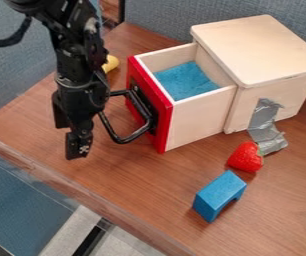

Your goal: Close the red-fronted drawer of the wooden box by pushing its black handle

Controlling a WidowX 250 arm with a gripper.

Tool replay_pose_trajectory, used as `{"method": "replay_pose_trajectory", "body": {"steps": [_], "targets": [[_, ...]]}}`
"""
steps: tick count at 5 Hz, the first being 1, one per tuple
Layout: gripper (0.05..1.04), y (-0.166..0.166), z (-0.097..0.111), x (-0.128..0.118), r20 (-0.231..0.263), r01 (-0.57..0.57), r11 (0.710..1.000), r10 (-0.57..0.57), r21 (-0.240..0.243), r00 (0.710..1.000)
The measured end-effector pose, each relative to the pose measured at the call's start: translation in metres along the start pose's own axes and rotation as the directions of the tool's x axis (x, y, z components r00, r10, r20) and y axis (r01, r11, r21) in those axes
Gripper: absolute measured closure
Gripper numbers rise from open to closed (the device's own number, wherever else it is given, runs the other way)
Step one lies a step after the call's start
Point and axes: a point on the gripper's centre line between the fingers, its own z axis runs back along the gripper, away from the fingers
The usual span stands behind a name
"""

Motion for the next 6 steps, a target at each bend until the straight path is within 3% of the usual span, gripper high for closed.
{"method": "replay_pose_trajectory", "body": {"steps": [3, 6], "targets": [[0.083, 0.035, 0.006, 0.028, 0.027, -0.077, 0.996, 0.078, -0.04, 0.997], [0.083, 0.048, -0.004, 0.033, 0.03, -0.105, 0.994, 0.105, -0.027, 0.994]]}}
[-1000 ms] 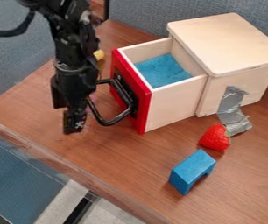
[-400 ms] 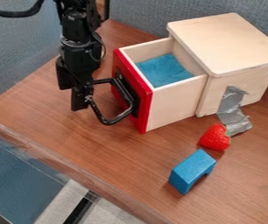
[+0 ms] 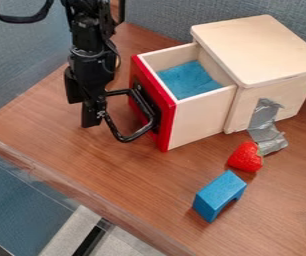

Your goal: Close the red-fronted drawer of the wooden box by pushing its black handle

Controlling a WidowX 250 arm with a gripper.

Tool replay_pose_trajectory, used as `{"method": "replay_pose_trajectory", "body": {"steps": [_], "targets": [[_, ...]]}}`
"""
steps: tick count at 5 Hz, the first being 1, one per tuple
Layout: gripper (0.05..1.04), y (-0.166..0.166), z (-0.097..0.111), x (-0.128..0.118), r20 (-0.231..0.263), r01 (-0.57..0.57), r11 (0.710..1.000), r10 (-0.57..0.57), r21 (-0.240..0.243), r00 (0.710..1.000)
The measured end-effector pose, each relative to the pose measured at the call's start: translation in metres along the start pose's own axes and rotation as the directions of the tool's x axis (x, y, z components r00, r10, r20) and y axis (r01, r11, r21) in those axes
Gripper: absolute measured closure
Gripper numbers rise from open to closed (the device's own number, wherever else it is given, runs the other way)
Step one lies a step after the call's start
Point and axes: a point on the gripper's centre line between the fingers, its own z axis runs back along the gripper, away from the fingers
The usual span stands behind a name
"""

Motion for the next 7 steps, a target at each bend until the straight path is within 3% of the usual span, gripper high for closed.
{"method": "replay_pose_trajectory", "body": {"steps": [4, 7], "targets": [[0.083, 0.004, 0.008, 0.024, 0.046, -0.014, 1.0, 0.014, 0.011, 0.999], [0.083, 0.009, -0.008, 0.055, 0.035, -0.043, 0.998, 0.042, 0.044, 0.999]]}}
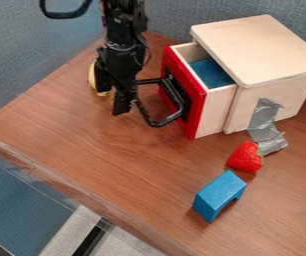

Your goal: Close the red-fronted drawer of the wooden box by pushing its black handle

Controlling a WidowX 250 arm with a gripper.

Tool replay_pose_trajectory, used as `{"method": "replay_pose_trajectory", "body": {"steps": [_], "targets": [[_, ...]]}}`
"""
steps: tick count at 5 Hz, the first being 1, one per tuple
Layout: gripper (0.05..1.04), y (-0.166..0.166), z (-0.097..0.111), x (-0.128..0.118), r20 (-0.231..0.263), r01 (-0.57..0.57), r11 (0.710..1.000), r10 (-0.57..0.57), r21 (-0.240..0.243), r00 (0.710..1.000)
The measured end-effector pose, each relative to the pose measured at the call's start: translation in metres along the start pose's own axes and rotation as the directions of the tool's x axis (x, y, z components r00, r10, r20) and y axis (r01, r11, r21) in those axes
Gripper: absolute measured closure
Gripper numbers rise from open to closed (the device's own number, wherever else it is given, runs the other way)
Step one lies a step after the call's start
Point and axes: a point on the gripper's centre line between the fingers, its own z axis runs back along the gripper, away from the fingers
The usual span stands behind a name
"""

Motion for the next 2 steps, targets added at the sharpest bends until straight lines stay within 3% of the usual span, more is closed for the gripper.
{"method": "replay_pose_trajectory", "body": {"steps": [2], "targets": [[0.083, -0.009, 0.004, 0.023, 0.019, 0.013, 1.0, -0.013, -0.001, 1.0]]}}
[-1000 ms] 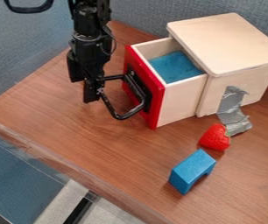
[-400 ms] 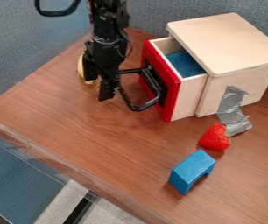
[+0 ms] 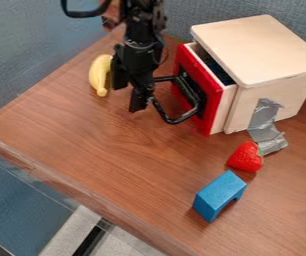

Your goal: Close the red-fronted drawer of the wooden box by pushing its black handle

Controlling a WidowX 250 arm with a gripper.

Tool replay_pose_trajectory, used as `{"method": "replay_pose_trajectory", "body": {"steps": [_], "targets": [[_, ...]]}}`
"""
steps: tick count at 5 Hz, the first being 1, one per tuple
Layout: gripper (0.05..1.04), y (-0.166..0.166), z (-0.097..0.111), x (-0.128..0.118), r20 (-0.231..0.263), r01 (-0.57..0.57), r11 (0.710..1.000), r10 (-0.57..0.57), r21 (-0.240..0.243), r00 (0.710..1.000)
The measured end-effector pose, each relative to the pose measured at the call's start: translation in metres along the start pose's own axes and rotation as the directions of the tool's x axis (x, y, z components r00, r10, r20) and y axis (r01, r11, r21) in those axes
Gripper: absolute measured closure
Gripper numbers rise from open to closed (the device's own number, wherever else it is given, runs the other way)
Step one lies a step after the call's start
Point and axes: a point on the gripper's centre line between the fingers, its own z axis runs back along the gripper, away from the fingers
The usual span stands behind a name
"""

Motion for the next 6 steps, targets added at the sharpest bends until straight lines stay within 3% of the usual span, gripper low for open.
{"method": "replay_pose_trajectory", "body": {"steps": [3, 6], "targets": [[0.083, 0.005, 0.004, 0.027, 0.028, -0.033, 0.999, 0.033, -0.012, 0.999], [0.083, 0.0, -0.004, 0.035, 0.002, -0.037, 0.998, 0.037, -0.041, 0.999]]}}
